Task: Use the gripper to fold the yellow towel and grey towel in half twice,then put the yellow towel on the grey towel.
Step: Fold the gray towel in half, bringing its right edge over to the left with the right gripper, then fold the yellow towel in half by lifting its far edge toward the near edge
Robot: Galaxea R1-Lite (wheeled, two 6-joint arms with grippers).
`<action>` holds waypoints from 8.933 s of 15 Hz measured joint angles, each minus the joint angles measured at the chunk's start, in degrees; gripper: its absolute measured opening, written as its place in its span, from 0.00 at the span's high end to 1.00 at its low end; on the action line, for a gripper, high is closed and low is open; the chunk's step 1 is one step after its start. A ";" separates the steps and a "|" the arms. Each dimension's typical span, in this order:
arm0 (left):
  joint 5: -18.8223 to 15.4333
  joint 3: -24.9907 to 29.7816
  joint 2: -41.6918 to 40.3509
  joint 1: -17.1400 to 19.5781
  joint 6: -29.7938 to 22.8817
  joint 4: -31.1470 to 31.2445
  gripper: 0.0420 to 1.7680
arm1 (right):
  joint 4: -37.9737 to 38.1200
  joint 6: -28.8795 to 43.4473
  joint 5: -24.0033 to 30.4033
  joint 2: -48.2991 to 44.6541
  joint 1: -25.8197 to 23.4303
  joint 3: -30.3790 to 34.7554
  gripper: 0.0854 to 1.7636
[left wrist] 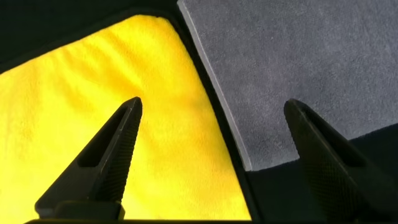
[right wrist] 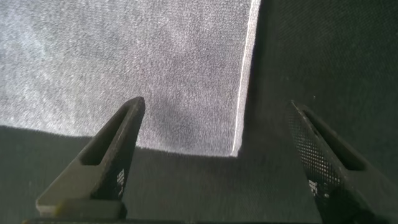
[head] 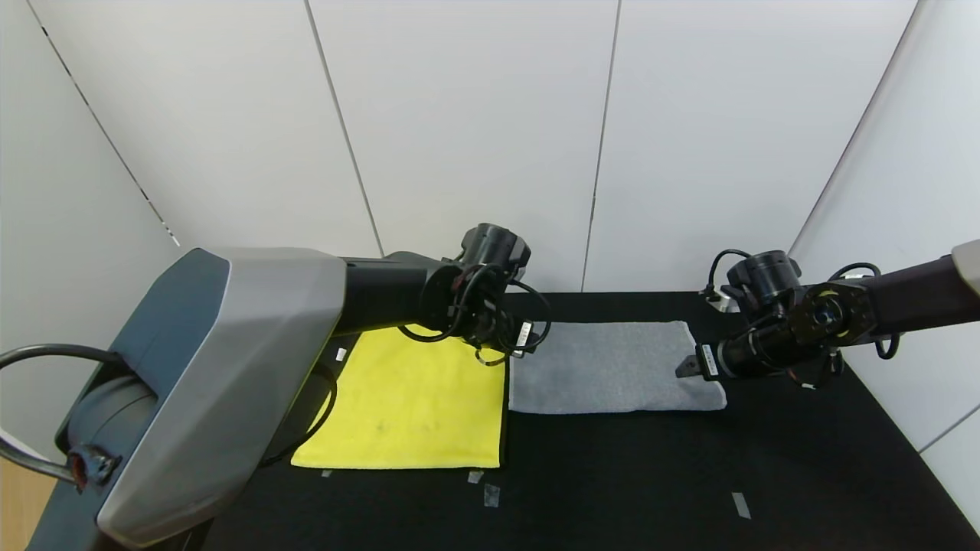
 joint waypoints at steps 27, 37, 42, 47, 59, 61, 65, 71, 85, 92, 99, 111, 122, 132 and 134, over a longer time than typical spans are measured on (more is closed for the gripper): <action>-0.77 4.55 -3.11 2.29 -0.04 -0.18 0.03 | 0.30 5.69 -0.28 7.34 0.85 -6.18 0.95; -1.15 4.96 -4.10 3.12 -0.04 0.04 0.03 | 3.25 -0.77 -10.12 4.57 -1.93 -8.44 0.95; -1.15 6.68 -5.53 4.39 0.00 -0.21 0.03 | 2.41 -0.79 -7.46 2.17 0.30 -8.68 0.95; -1.19 8.63 -7.28 5.63 0.02 -0.21 0.03 | 1.69 -0.83 -3.67 -1.24 6.25 -8.66 0.95; -2.84 16.63 -12.20 9.76 0.02 -0.76 0.03 | -3.64 1.48 -3.89 3.25 18.32 -11.45 0.95; -3.36 17.59 -12.87 10.07 0.09 -0.77 0.03 | -3.67 2.24 -3.89 4.60 19.37 -12.11 0.95; -3.89 18.58 -13.86 10.51 0.09 -0.77 0.03 | -3.75 3.56 -3.96 6.64 20.86 -12.90 0.84; -3.86 18.69 -14.19 10.47 0.09 -0.71 0.03 | -3.75 6.00 -3.80 7.63 22.19 -13.51 0.41; -3.17 20.48 -17.51 15.17 4.21 8.81 0.03 | -2.73 2.21 0.57 0.80 22.32 -11.06 0.10; -9.76 32.59 -26.37 23.77 21.64 9.75 0.03 | -2.71 -6.53 0.57 0.38 27.84 -9.74 0.06; -15.07 37.90 -28.06 28.45 25.49 9.67 0.03 | 0.13 -7.41 -0.11 4.49 33.24 -13.90 0.04; -15.42 40.08 -20.70 30.16 26.56 8.68 0.03 | 4.95 -4.41 -4.89 13.37 40.05 -21.66 0.04; -16.14 42.95 -18.13 30.46 29.64 6.52 0.03 | 10.51 0.77 -7.91 17.29 41.51 -26.75 0.04; -13.64 42.84 -15.46 30.62 29.35 3.56 0.03 | 10.68 1.56 -8.01 17.79 42.18 -26.88 0.03; -13.62 42.95 -14.76 30.57 29.22 3.18 0.03 | 10.70 1.56 -8.78 18.08 42.12 -26.94 0.03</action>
